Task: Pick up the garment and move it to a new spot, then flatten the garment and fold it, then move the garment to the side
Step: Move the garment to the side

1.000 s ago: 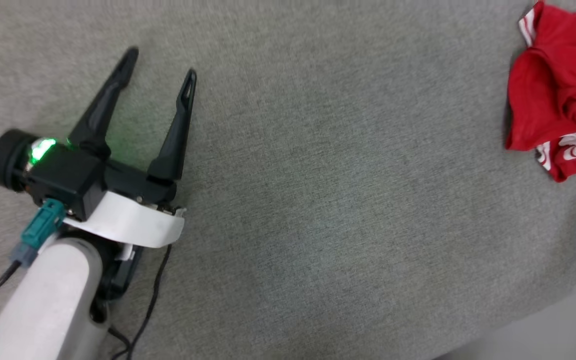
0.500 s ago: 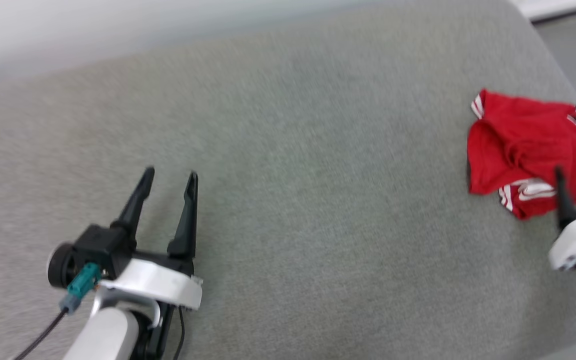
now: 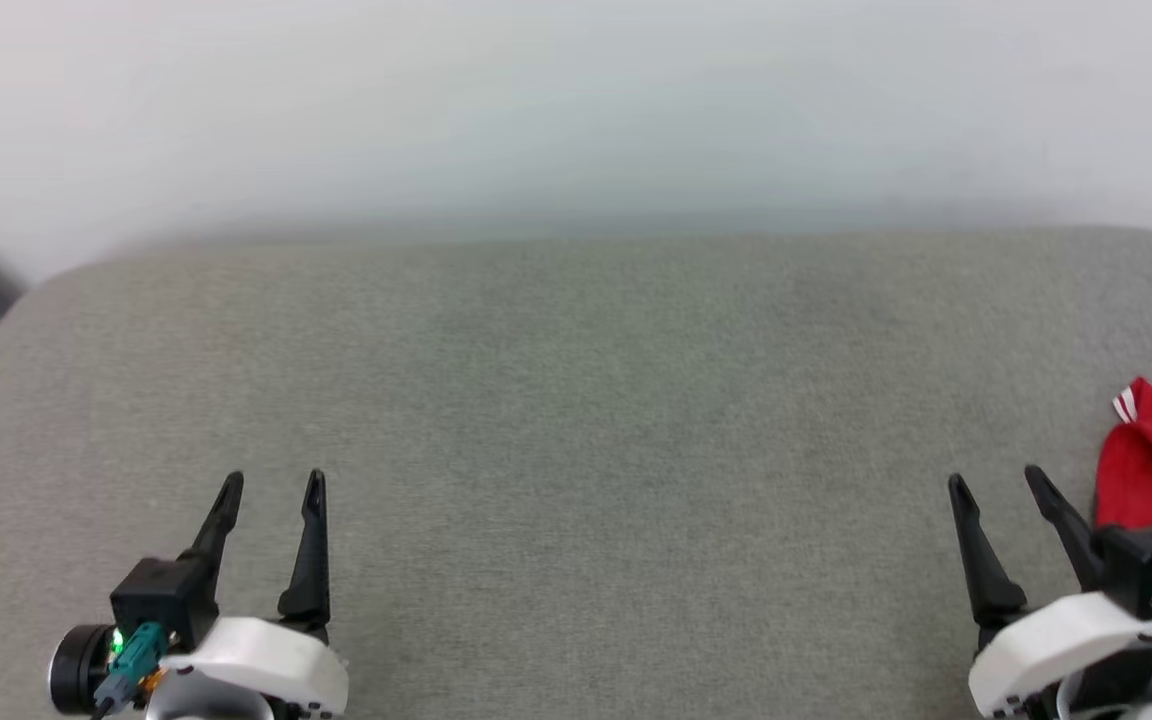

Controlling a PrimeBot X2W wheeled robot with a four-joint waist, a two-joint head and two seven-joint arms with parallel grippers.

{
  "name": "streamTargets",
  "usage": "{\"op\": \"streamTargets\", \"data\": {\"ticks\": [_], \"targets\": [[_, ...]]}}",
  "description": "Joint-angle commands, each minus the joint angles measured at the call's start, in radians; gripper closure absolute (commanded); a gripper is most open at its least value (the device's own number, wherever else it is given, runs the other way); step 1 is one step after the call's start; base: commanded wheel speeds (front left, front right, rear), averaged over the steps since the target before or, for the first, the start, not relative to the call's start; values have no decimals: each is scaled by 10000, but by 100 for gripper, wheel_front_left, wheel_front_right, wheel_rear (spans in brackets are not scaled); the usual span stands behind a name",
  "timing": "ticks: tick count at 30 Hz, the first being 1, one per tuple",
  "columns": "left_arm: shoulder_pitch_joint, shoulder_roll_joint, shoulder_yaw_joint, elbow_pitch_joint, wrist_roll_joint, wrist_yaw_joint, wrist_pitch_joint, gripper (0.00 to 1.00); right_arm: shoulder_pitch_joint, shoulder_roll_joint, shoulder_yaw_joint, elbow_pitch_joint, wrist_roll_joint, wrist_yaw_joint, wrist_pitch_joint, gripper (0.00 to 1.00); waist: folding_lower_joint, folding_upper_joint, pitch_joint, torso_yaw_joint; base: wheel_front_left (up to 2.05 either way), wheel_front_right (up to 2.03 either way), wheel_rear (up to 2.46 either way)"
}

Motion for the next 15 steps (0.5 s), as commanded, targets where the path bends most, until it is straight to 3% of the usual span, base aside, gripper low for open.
{"op": "streamTargets", "data": {"ticks": [1, 8, 15], "targets": [[159, 104, 29, 13, 47, 55, -36, 0, 354, 100, -83, -358, -70, -10, 145, 0, 2, -1, -367, 362, 0, 0, 0], [585, 90, -117, 140, -46, -24, -18, 0, 1942, 499, -488, -2462, -257, -10, 1028, 0, 2, -1, -619, 317, 0, 0, 0], [960, 108, -147, 229, -187, 19, 4, 0, 2433, 703, -259, -3382, -242, -10, 1595, 0, 2, -1, -723, 73, 0, 0, 0]]}}
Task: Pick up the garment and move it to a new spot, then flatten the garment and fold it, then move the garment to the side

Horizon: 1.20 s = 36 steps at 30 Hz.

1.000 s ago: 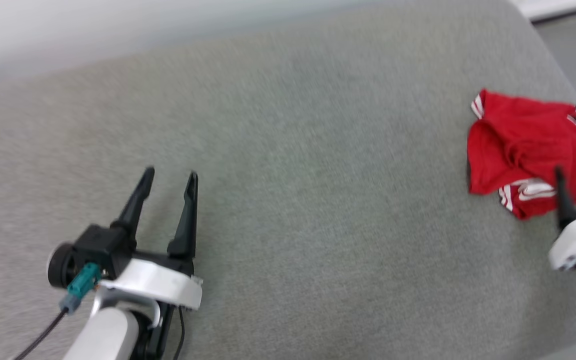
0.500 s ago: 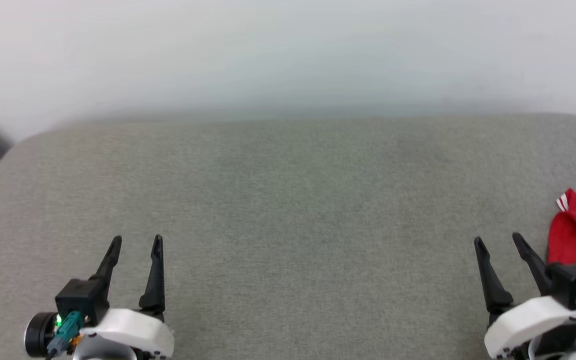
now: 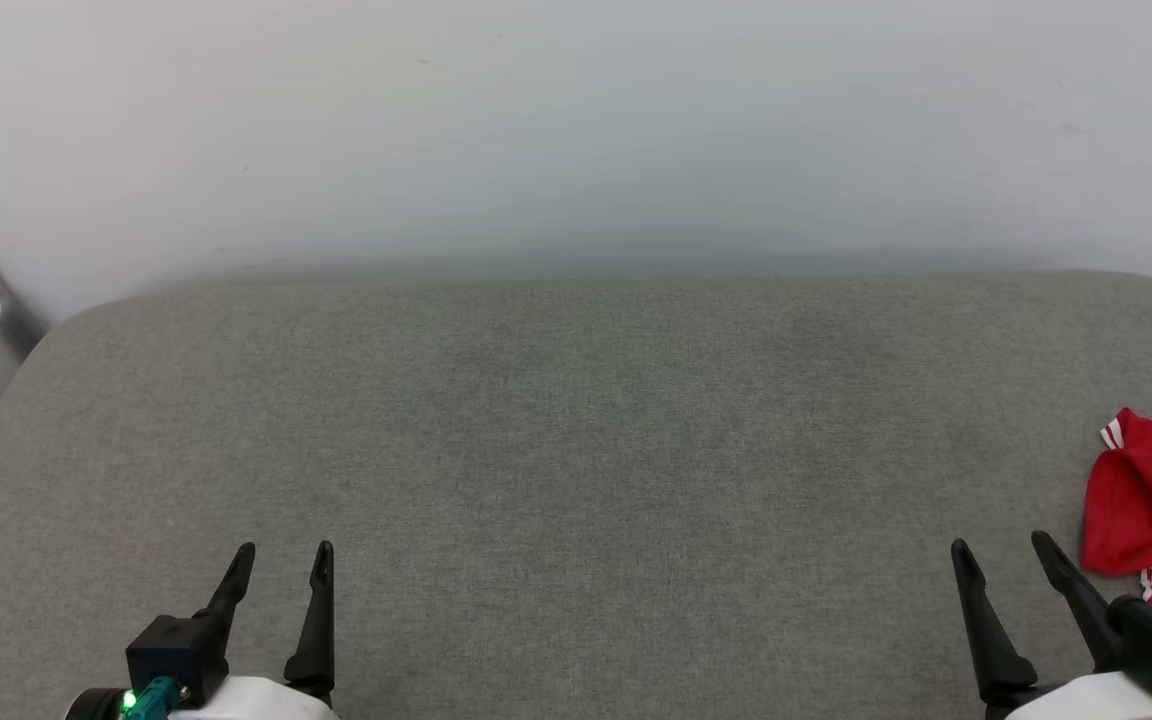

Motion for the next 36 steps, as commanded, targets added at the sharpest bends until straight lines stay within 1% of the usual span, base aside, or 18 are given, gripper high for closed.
{"op": "streamTargets", "data": {"ticks": [1, 19, 21, 22, 25, 36], "targets": [[71, 44, 35, -14, -47, 35, -3, 0, 79, 37, 7, -120, -53, -8, 37, 0, 1, 0, 4, -13, 0, 0, 0], [68, 59, -12, -71, -122, 163, 12, 0, -87, 119, 251, -245, -27, -8, 236, 0, 1, 0, -37, 50, 0, 0, 0], [85, -6, 6, -55, -252, 137, 80, 0, -83, 119, 253, -242, 5, -8, 245, 0, 1, 0, -43, 82, 0, 0, 0], [27, 13, -1, -46, -269, 138, 95, 100, -22, 83, 256, -202, 3, 0, 220, 100, 1, 0, -43, 84, 0, 0, 0], [54, -125, 54, 45, -510, 70, 166, 100, 12, 86, 322, -52, 277, 0, 133, 100, 1, 0, -36, 84, 0, 0, 0], [-193, -577, 668, 243, -2163, -399, 657, 100, -515, -36, 295, 648, 2715, -1, 43, 100, 1, 0, 14, 78, 0, 0, 0]]}}
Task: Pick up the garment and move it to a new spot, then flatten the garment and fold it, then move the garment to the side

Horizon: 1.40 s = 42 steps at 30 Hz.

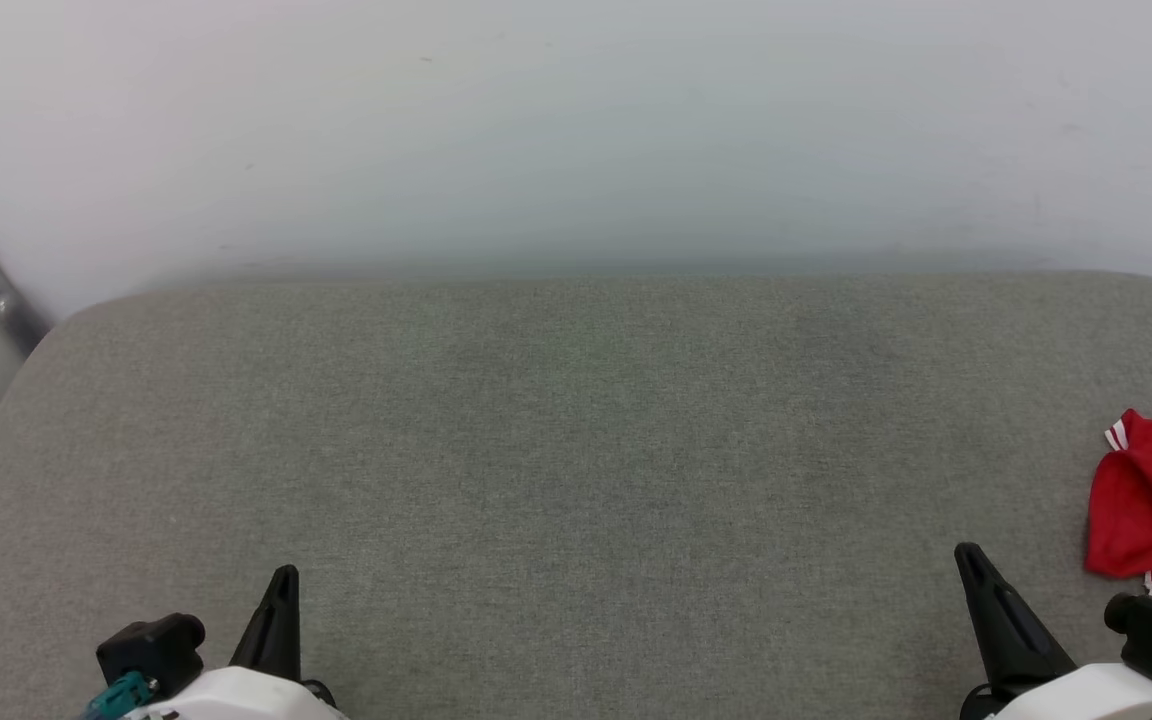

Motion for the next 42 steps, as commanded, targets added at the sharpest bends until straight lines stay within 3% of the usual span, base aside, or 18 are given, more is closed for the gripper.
{"op": "streamTargets", "data": {"ticks": [1, 16, 42], "targets": [[-323, 10, 194, -96, -256, -90, 45, 100, -320, -88, -10, -40, 388, -1, -69, 100, 0, 0, 4, 0, 0, 0, 0], [-660, -594, 994, 208, -2336, -721, 682, 100, -943, -178, -44, 828, 3339, -1, -200, 100, 0, 0, 80, -10, 0, 0, 0], [-1014, -1356, 1994, 457, -4848, -1480, 1482, 100, -1678, -215, -177, 1877, 6845, -2, -290, 100, 0, 0, 200, -25, 0, 0, 0]]}}
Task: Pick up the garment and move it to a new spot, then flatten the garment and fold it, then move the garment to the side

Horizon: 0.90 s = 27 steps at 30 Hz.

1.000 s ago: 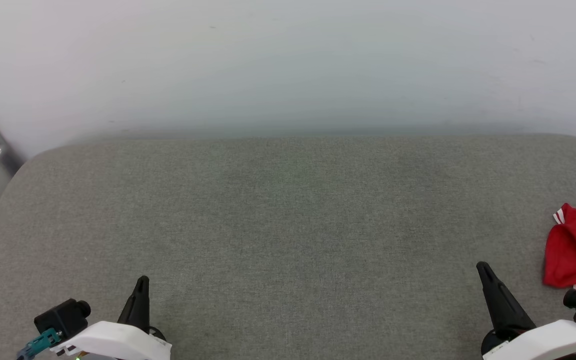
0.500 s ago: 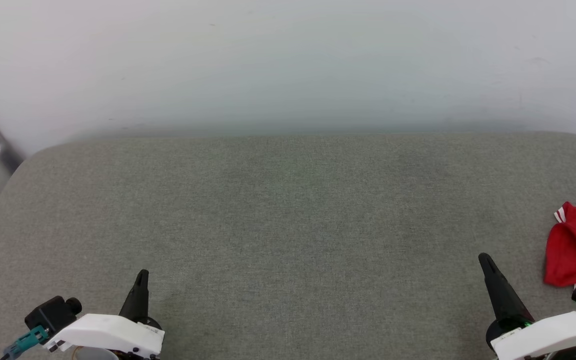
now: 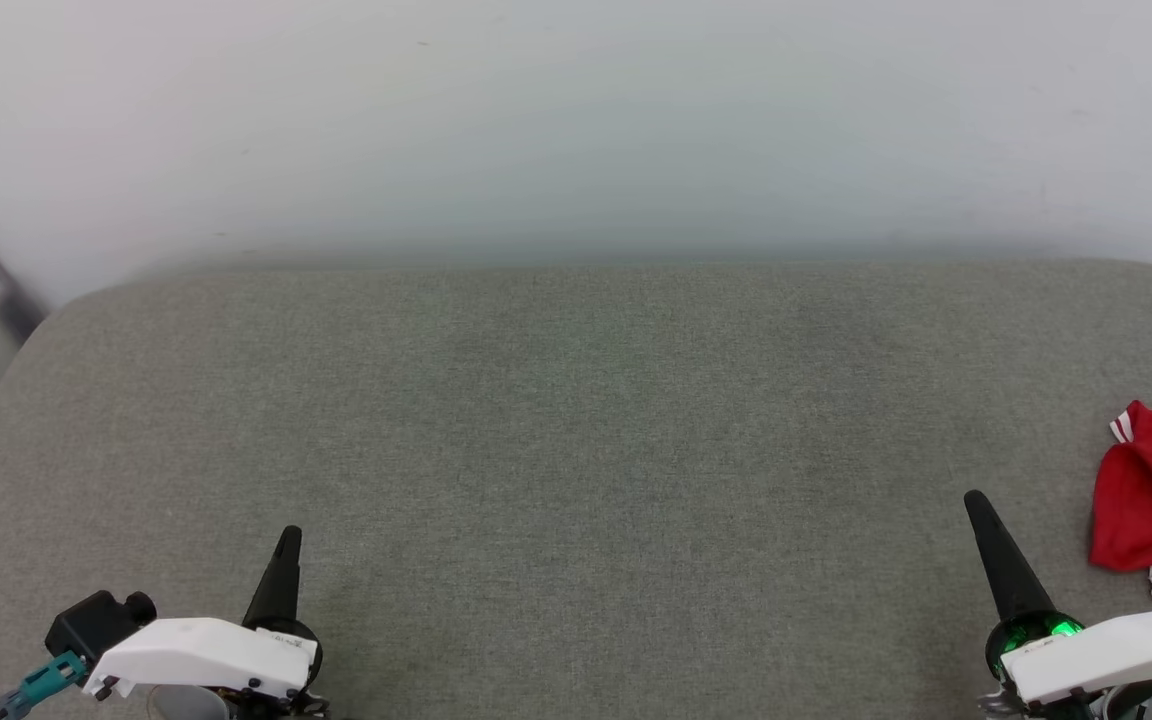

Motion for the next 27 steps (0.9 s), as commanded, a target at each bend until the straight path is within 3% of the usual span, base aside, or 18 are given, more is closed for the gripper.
{"op": "streamTargets", "data": {"ticks": [1, 27], "targets": [[-287, -11, 142, -61, -216, -85, 71, 100, -272, -67, -28, -4, 307, 0, -42, 100, 0, -1, 6, -1, 0, 0, 0], [-555, -627, 934, 170, -2138, -683, 702, 100, -848, -37, -202, 825, 2960, -1, -57, 100, 0, -1, 124, -15, 0, 0, 0]]}}
